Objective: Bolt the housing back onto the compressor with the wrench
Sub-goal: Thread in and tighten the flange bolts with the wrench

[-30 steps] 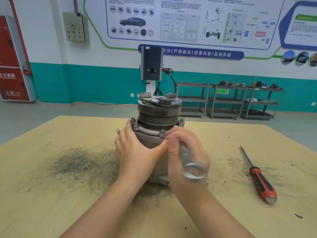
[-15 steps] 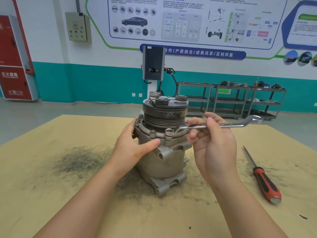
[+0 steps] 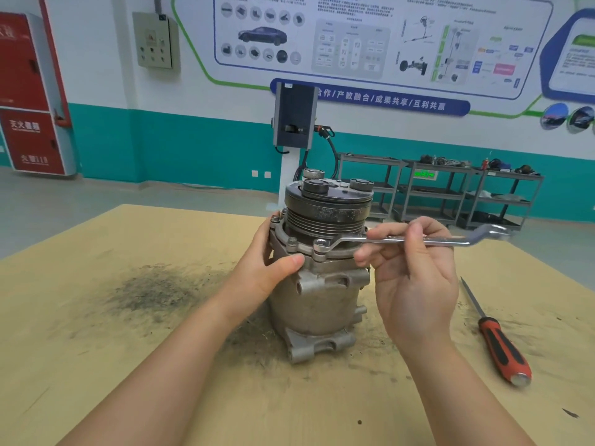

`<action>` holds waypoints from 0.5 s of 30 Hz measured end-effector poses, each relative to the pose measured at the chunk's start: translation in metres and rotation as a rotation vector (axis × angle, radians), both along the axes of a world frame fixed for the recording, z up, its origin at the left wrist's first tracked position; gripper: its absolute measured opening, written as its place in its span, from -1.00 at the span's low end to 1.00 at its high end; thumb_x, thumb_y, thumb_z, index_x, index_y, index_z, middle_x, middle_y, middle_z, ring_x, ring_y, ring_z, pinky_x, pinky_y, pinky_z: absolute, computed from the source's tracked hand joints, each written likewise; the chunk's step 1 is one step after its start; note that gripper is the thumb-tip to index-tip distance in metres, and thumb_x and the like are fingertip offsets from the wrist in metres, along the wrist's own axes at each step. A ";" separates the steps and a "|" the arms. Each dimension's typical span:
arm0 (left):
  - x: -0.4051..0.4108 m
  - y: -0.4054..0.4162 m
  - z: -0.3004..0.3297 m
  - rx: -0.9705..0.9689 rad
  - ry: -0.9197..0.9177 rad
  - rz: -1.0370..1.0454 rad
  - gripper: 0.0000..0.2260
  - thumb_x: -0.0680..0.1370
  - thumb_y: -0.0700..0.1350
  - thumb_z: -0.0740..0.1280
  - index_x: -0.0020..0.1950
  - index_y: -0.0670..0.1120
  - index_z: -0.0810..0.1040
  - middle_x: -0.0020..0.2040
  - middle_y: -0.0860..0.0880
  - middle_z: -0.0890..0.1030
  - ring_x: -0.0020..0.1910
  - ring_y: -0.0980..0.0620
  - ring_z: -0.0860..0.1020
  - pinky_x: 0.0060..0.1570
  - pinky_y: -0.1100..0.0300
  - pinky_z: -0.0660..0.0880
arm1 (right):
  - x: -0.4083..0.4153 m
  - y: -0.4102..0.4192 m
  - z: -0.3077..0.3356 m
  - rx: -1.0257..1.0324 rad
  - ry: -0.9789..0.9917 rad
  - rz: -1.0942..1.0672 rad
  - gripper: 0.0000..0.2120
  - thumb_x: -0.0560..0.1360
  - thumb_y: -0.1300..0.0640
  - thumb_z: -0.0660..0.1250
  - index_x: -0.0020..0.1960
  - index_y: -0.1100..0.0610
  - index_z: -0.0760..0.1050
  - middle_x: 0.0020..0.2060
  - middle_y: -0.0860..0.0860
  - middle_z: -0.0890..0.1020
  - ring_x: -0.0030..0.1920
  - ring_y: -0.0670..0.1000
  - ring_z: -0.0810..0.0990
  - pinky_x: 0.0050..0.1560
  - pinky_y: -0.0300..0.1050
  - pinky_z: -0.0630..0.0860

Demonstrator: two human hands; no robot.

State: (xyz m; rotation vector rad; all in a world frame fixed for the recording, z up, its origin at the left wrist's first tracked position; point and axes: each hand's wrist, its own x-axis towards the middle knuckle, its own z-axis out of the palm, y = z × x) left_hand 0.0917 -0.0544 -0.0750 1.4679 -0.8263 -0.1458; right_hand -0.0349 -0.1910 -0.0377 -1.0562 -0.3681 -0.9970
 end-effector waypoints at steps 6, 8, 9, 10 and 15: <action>-0.013 -0.002 -0.002 0.022 0.055 -0.029 0.08 0.23 0.26 0.49 0.55 0.29 -0.17 0.22 0.54 0.35 0.15 0.60 0.39 0.00 0.59 0.40 | 0.001 -0.010 0.012 0.125 0.222 0.115 -0.88 0.62 0.20 0.09 -0.08 0.16 0.32 -0.32 0.11 0.65 -0.45 0.02 0.58 -0.40 -0.17 0.54; -0.013 -0.003 0.000 0.029 0.091 -0.033 0.13 0.25 0.20 0.52 0.56 0.28 -0.23 0.23 0.51 0.33 0.13 0.61 0.40 0.00 0.55 0.42 | 0.001 -0.013 0.013 0.152 0.292 0.120 -0.86 0.64 0.22 0.08 -0.09 0.16 0.34 -0.31 0.09 0.65 -0.45 -0.02 0.58 -0.40 -0.21 0.54; -0.014 -0.004 0.001 0.029 0.097 -0.033 0.15 0.24 0.20 0.53 0.56 0.28 -0.24 0.24 0.50 0.33 0.13 0.59 0.41 0.01 0.53 0.42 | 0.001 -0.012 0.012 0.145 0.286 0.101 -0.86 0.64 0.23 0.08 -0.09 0.15 0.34 -0.31 0.09 0.64 -0.45 -0.02 0.58 -0.40 -0.22 0.54; -0.013 -0.004 0.002 0.034 0.097 -0.026 0.18 0.21 0.22 0.54 0.57 0.27 -0.25 0.25 0.48 0.34 0.14 0.57 0.41 0.04 0.50 0.42 | 0.001 -0.010 0.010 0.128 0.258 0.062 -0.87 0.64 0.24 0.09 -0.08 0.14 0.33 -0.31 0.08 0.64 -0.45 -0.02 0.58 -0.39 -0.21 0.54; -0.016 -0.004 0.006 0.056 0.082 0.017 0.22 0.14 0.26 0.54 0.58 0.25 -0.21 0.41 0.26 0.42 0.33 0.30 0.44 0.39 0.15 0.36 | -0.001 0.018 -0.006 -0.176 -0.047 -0.402 -0.92 0.63 0.08 0.19 -0.03 0.05 0.34 -0.25 0.12 0.64 -0.40 0.04 0.63 -0.28 -0.14 0.57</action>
